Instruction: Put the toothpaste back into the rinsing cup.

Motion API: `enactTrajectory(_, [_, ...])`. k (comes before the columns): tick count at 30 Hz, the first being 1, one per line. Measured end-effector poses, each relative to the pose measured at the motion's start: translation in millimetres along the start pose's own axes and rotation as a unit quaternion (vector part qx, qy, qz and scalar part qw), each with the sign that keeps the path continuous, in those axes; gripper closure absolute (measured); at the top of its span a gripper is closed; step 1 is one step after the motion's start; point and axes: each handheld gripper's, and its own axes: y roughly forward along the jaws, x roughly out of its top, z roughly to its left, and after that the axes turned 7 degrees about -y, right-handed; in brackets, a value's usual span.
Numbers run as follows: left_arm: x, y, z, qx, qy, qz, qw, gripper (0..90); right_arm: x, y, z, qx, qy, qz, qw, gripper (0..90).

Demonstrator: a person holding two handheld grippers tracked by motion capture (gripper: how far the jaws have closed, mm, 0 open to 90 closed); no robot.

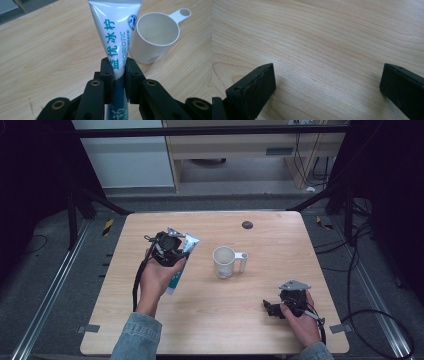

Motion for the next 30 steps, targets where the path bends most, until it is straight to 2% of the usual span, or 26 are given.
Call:
enactTrajectory(6, [1.0,-7.1,0.4,0.002,-0.006,-0.019,0.9998,78.5,0.0,0.0,0.1,0.001,0.001,0.000,1.0000,0.4])
enactTrajectory(13, [4.3,-6.4,-3.1,-0.006,-0.002,-0.024,0.9997,78.5,-0.5,-0.2,-0.8,0.004,-0.005,-0.001,1.0000,0.4])
enactTrajectory(30, [32.4,-5.5,-22.2,0.004,0.000,-0.062,0.9981,78.5,-0.2,0.2,-1.9,0.007,-0.009,-0.002,0.9999,0.4])
